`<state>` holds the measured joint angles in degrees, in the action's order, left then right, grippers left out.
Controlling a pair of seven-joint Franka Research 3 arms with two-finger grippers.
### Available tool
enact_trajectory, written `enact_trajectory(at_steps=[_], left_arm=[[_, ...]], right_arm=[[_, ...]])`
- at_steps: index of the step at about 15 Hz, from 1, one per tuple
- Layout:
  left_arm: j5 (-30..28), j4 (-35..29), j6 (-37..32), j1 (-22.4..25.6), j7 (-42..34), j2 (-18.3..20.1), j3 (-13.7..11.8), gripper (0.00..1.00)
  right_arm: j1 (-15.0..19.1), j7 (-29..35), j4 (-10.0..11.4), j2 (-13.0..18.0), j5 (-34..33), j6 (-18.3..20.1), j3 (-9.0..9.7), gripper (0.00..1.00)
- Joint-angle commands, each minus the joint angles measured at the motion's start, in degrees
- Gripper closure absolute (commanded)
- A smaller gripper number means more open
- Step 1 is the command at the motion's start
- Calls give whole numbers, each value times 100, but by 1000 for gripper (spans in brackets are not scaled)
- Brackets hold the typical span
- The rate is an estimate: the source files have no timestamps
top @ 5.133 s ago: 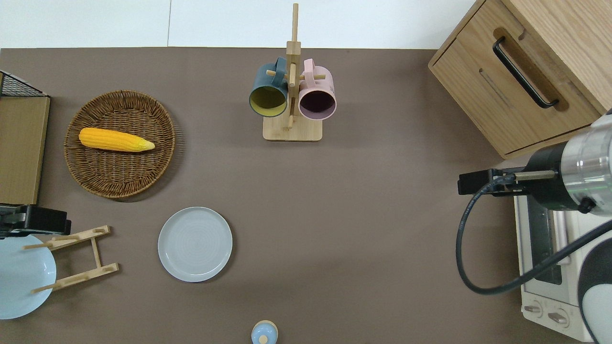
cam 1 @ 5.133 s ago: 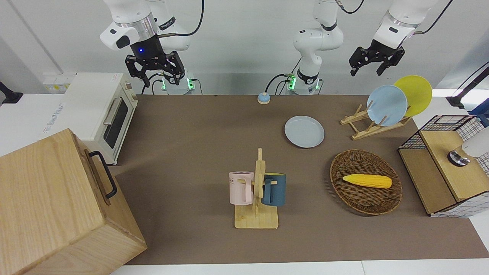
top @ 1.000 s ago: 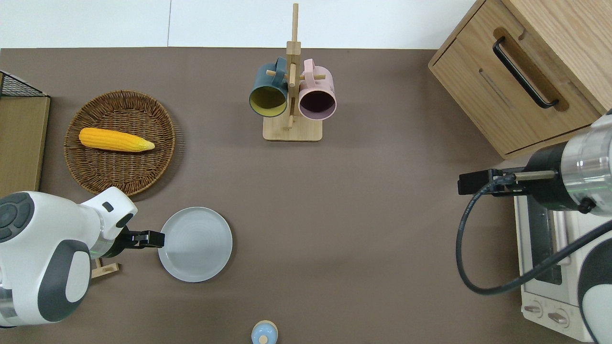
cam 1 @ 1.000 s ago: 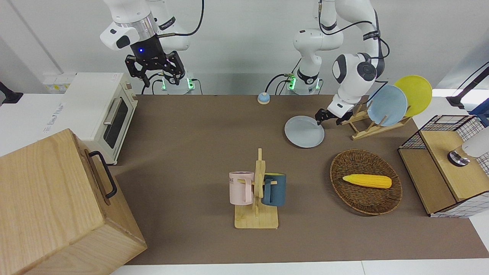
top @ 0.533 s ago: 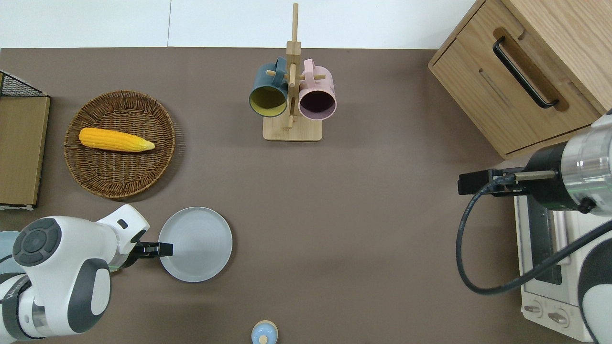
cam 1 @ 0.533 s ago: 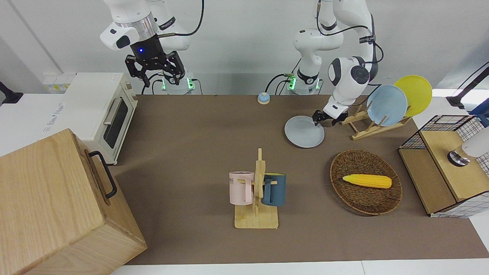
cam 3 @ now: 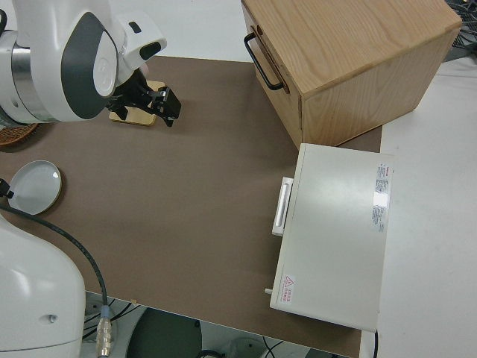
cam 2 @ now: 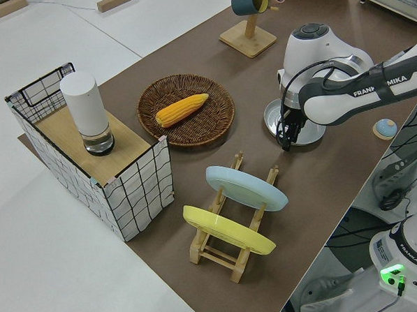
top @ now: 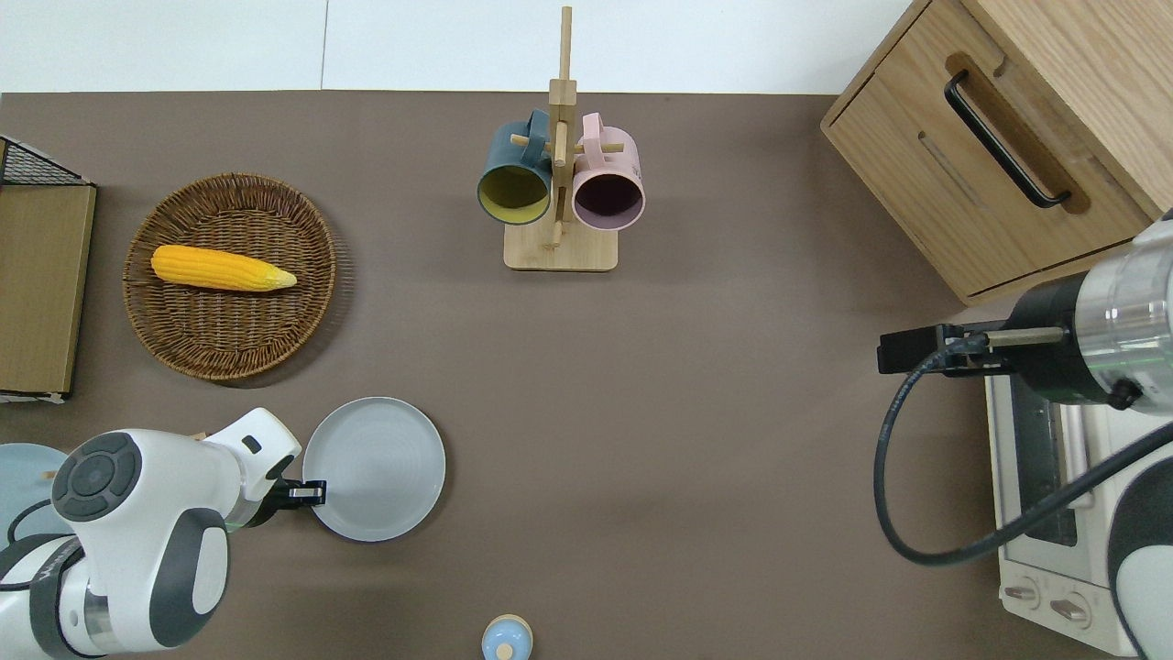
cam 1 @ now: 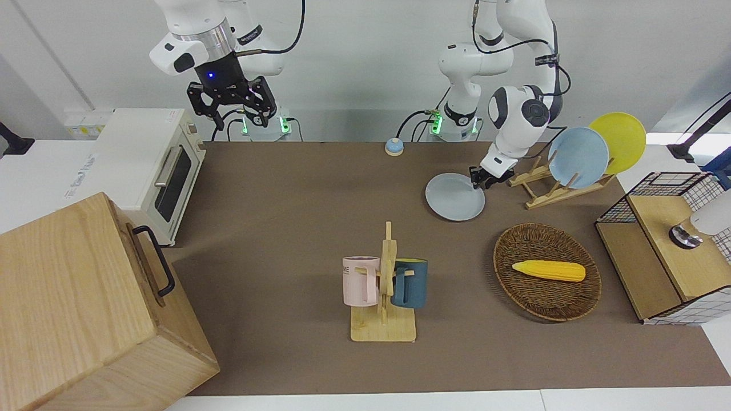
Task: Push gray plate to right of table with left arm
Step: 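Lower the left gripper against the gray plate's rim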
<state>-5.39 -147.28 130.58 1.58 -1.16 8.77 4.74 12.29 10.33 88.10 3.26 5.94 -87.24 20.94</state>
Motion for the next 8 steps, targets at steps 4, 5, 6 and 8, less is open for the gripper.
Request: enact_trajectory(at_steps=[4,5,6,8], left_arm=[[-173,-99,196,-96,-68,-15,-52,988],[-173,-99,205,-96,-60,-24,-52,1000],[-191,-99,205,-122,-25,-24,-52,1000],[-200,-99,214,-140,-7,-33,-52,1000]], right_arm=[[36,12,-83,-36,92,31,15,5],[36,12,-74,-36,92,31,15,5],[36,12,-83,-36,92,31,15,5],[36,12,-83,-36,92,31,15,5]])
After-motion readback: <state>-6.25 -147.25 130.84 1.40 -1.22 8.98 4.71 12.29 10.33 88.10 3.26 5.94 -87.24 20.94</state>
